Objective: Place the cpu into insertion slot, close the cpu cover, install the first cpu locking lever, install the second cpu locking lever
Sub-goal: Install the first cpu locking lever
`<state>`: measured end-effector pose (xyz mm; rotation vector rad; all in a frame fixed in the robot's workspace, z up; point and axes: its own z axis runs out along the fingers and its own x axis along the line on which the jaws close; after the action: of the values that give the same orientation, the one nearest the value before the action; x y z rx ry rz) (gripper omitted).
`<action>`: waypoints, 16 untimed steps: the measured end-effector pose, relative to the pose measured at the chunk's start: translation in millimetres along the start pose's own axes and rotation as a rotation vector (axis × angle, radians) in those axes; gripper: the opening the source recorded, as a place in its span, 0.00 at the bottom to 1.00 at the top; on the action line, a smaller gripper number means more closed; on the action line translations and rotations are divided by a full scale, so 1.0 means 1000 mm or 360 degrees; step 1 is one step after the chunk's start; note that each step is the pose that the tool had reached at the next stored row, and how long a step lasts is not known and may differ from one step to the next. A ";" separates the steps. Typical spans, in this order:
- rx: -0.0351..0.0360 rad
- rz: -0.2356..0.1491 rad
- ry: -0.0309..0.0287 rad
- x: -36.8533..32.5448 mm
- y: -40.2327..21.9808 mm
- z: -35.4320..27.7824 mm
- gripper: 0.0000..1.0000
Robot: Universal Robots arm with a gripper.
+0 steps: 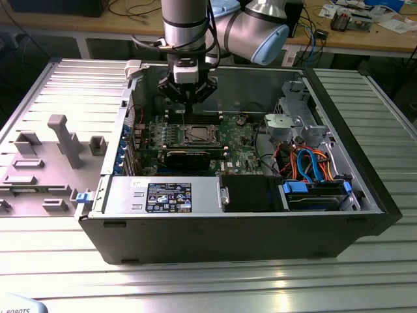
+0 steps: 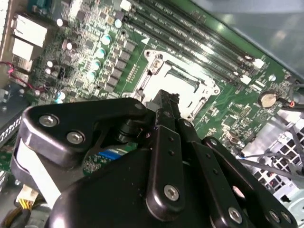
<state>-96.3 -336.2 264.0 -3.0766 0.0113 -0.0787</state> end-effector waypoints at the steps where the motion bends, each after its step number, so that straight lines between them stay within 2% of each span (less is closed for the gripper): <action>1: 0.0004 0.0001 -0.00011 -0.0001 -0.0001 0.0000 0.11; 2: 0.0004 0.0002 -0.00078 -0.0002 -0.0001 0.0000 0.11; 4: 0.0004 0.0003 -0.00307 -0.0005 0.0000 0.0002 0.11; 5: 0.0004 0.0004 -0.00344 -0.0014 0.0001 0.0003 0.11; 10: 0.0004 0.0003 -0.00351 -0.0130 -0.0001 0.0002 0.11; 16: 0.0004 0.0003 -0.00353 -0.0139 -0.0001 0.0002 0.11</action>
<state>-110.2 -336.0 263.1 -3.0749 0.0133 -0.0444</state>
